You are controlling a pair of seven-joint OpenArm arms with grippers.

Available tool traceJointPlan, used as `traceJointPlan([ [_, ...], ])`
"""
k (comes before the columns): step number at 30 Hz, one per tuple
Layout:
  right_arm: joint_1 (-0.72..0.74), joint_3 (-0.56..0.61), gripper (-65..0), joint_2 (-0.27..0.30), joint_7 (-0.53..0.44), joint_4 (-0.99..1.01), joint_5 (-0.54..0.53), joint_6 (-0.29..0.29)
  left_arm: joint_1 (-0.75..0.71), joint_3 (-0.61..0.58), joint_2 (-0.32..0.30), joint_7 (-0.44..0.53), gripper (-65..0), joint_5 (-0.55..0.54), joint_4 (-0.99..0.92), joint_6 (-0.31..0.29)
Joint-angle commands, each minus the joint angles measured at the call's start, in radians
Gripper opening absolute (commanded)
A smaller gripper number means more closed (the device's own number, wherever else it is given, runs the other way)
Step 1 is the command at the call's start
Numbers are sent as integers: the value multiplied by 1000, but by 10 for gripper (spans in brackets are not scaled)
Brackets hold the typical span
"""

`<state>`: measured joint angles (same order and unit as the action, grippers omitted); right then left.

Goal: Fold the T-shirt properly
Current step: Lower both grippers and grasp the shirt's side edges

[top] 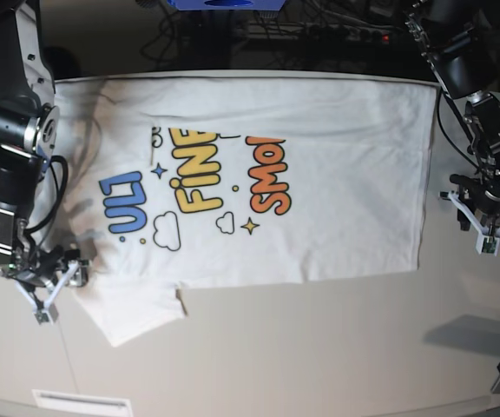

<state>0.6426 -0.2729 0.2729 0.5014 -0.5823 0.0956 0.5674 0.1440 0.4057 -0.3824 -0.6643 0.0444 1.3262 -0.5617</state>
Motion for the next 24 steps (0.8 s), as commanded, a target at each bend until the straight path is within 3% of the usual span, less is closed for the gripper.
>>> traceJointPlan([
  [1,30,-2,-271,9,-8,-15,-10,6,18,5,-20,18,-427,-5,16,6],
  [5,30,-2,-315,-4,-19,-15,-10,6,18,5,-20,18,-427,1,16,6],
  [12,30,-2,-624,-4,-37,-15,-7,3,18,5,-20,18,-427,1,16,6],
  [20,29,2,-640,10,-51,-15,-4,1,24,5,-20,18,-425,-8,14,6],
  [24,29,4,-640,12,-51,-15,-4,1,99,12,0,16,-425,-8,-87,6],
])
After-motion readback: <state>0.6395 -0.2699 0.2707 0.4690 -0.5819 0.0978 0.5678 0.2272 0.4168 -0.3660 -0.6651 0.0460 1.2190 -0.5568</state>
